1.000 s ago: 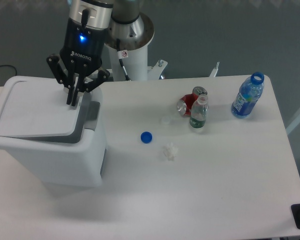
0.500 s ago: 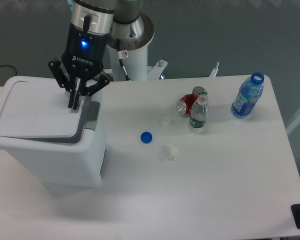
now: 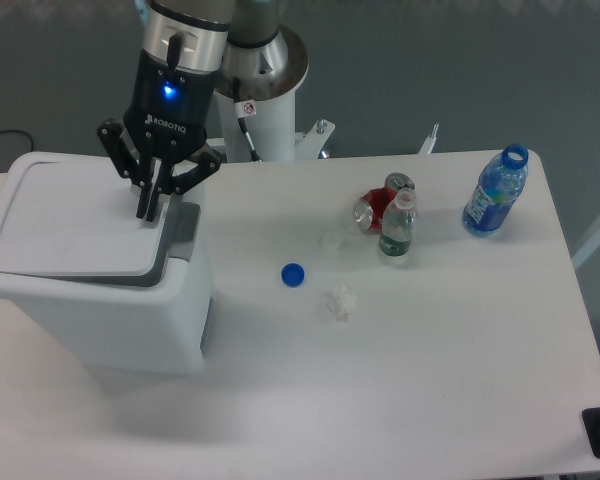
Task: Close the trash can
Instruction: 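Hold the gripper pressed on the closed lid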
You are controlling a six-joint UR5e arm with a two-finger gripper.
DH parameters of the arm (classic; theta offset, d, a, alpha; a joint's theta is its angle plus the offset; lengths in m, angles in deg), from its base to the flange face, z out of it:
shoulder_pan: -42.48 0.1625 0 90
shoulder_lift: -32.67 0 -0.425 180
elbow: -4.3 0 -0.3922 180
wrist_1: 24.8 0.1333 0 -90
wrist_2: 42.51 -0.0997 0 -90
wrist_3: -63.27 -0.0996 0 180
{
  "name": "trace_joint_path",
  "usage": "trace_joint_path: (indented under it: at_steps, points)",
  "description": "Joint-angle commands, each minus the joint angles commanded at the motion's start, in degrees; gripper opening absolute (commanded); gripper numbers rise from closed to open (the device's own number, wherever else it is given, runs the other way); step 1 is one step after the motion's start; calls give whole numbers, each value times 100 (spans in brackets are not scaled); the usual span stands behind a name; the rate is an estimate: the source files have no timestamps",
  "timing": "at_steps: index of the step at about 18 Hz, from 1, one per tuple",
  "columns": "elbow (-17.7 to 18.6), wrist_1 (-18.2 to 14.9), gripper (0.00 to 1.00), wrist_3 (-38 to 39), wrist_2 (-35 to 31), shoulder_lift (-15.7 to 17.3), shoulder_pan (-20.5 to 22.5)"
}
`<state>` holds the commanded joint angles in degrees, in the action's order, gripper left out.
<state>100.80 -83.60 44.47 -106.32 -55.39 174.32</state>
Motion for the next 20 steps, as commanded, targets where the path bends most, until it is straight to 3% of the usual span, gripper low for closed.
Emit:
trace_joint_path:
  at_steps: [20]
  points:
    - [44,-9,17,-282,-18,-70,105]
